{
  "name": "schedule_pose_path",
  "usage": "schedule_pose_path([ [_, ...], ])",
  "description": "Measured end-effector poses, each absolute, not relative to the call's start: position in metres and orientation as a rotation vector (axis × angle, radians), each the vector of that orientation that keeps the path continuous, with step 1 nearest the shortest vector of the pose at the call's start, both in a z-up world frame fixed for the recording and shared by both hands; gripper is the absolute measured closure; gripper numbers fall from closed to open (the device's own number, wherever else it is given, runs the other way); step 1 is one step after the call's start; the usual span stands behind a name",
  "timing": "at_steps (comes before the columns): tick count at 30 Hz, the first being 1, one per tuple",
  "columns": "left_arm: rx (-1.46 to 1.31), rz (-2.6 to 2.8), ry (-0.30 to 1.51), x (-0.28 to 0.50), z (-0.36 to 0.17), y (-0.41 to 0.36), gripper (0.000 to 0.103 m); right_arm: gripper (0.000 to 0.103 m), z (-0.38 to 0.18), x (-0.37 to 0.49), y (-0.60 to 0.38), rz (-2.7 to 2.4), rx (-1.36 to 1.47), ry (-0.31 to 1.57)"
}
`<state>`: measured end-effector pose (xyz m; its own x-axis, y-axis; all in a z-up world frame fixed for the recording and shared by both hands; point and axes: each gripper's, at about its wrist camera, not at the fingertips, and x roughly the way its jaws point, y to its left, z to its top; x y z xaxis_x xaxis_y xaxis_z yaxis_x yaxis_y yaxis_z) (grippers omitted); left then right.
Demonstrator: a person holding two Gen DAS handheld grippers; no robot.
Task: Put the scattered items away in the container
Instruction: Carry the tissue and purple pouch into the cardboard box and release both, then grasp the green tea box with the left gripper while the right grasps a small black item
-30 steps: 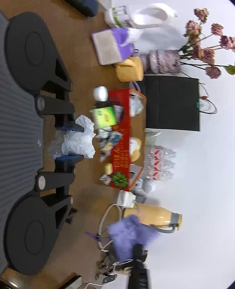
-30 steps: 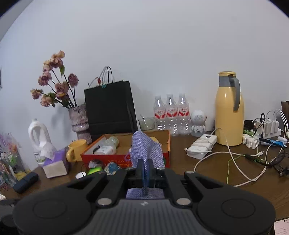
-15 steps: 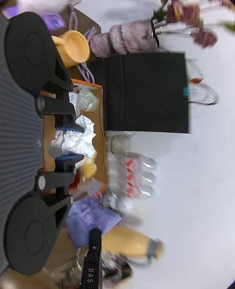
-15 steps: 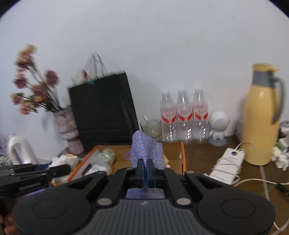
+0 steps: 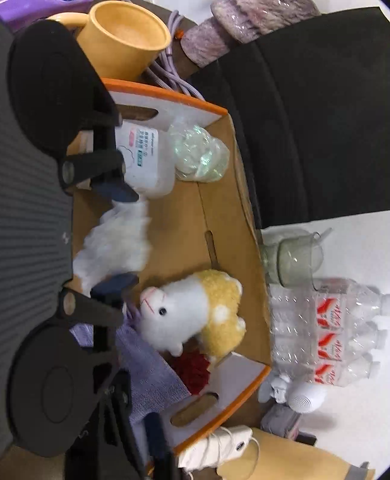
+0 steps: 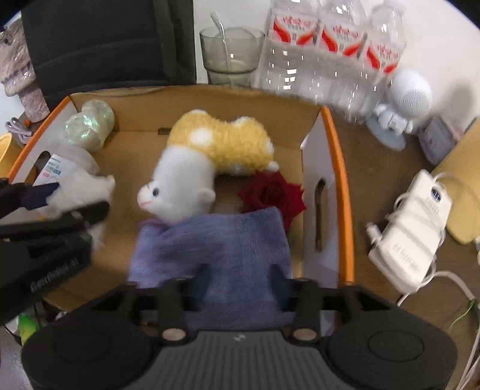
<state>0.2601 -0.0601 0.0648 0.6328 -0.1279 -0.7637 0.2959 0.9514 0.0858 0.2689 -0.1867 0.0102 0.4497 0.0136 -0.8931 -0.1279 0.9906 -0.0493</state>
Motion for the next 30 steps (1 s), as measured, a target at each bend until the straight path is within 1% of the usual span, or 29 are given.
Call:
schedule_pose_path([
  [1, 0.205, -0.249, 0.854, 0.260, 0.069, -0.059, 0.038, 0.041, 0.017, 0.269, -0.188, 0.098, -0.105, 1.090],
  [2, 0.194, -0.254, 0.854, 0.260, 0.073, -0.058, 0.038, 0.035, 0.025, 0.268, -0.190, 0.107, -0.083, 1.080],
  [3, 0.185, -0.262, 0.855, 0.261, 0.078, -0.056, 0.034, 0.032, 0.033, 0.268, -0.194, 0.110, -0.061, 1.074],
  [4, 0.176, -0.269, 0.856, 0.261, 0.083, -0.053, 0.027, 0.026, 0.041, 0.270, -0.197, 0.113, -0.038, 1.070],
  [5, 0.167, -0.263, 0.861, 0.262, 0.090, -0.051, 0.023, 0.022, 0.049, 0.271, -0.201, 0.120, -0.009, 1.068],
  [6, 0.163, -0.248, 0.873, 0.263, 0.096, -0.047, 0.017, 0.013, 0.057, 0.275, -0.206, 0.130, 0.023, 1.072],
  [8, 0.147, -0.215, 0.911, 0.269, 0.111, -0.038, 0.015, 0.013, 0.071, 0.277, -0.212, 0.136, 0.067, 1.089],
  [9, 0.130, -0.201, 0.925, 0.270, 0.119, -0.033, 0.010, 0.013, 0.079, 0.279, -0.216, 0.123, 0.094, 1.097],
  [10, 0.113, -0.184, 0.941, 0.271, 0.127, -0.027, 0.002, 0.013, 0.087, 0.279, -0.219, 0.110, 0.122, 1.100],
  [11, 0.093, -0.162, 0.956, 0.272, 0.137, -0.021, 0.000, 0.013, 0.095, 0.280, -0.223, 0.107, 0.149, 1.101],
  [13, 0.064, -0.130, 0.979, 0.271, 0.151, -0.011, 0.000, 0.012, 0.112, 0.276, -0.227, 0.124, 0.189, 1.089],
  [16, 0.045, -0.091, 1.003, 0.267, 0.164, -0.002, 0.000, 0.010, 0.129, 0.266, -0.222, 0.124, 0.172, 1.069],
  [21, 0.021, -0.074, 0.947, 0.247, 0.173, 0.000, 0.000, 0.010, 0.134, 0.252, -0.214, 0.136, 0.152, 1.048],
  [24, -0.010, -0.043, 0.833, 0.227, 0.174, 0.003, 0.000, 0.010, 0.134, 0.239, -0.210, 0.136, 0.130, 0.982],
  [28, -0.019, -0.086, 0.534, 0.185, 0.166, 0.007, 0.000, 0.010, 0.131, 0.205, -0.202, 0.134, -0.011, 0.726],
  [30, 0.024, -0.082, 0.432, 0.169, 0.159, 0.002, 0.000, 0.010, 0.126, 0.187, -0.204, 0.159, -0.030, 0.584],
])
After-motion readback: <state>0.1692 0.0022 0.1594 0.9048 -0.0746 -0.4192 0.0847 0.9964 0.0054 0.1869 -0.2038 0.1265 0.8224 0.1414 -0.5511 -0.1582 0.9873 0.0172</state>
